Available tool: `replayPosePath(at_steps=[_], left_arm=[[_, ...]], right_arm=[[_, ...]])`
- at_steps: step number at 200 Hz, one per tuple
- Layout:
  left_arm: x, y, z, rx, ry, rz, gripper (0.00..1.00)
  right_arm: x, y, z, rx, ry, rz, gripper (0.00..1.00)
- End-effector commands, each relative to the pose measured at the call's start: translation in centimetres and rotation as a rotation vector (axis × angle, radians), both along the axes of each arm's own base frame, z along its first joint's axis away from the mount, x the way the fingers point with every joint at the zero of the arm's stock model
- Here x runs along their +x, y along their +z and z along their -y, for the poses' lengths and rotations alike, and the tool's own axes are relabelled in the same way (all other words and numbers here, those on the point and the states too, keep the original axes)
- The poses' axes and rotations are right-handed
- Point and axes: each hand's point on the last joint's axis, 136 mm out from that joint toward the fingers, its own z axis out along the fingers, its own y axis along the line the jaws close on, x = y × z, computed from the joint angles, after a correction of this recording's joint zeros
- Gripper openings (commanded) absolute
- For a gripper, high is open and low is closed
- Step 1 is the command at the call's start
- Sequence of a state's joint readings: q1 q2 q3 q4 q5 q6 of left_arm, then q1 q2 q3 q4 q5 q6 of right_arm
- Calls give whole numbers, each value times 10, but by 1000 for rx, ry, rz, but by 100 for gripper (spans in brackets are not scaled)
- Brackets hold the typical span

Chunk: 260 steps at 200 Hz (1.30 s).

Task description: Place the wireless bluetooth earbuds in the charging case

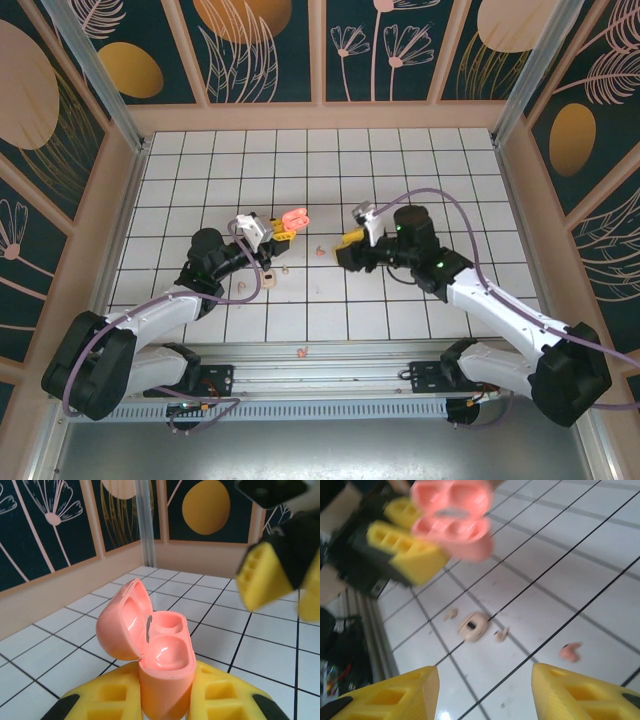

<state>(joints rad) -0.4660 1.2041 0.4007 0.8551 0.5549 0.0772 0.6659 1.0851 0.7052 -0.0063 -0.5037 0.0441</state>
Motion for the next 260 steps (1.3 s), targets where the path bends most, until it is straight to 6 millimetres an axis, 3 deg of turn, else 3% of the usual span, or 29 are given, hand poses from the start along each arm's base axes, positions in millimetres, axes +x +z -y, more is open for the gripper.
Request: replayPosePath(at_steps=[1, 46, 66, 101, 157, 210, 260], left_arm=[[6, 4, -2, -1, 32, -1, 9], [4, -2, -5, -7, 47, -31, 8], [7, -5, -8, -4, 71, -52, 8], [8, -9, -11, 7, 91, -53, 8], [8, -6, -17, 19, 128, -29, 8], [9, -7, -16, 12, 124, -35, 8], [11, -8, -18, 16, 138, -35, 9]], right_arm=[[-38, -21, -9, -105, 131, 15, 52], [-107, -79, -26, -375, 533, 194, 49], [-121, -104, -31, -498, 701, 320, 48], [-126, -134, -46, -632, 945, 515, 48], [-140, -158, -70, -667, 1204, 796, 46], [-166, -173, -79, -641, 1340, 860, 43], [-163, -187, -84, -678, 1381, 920, 42]])
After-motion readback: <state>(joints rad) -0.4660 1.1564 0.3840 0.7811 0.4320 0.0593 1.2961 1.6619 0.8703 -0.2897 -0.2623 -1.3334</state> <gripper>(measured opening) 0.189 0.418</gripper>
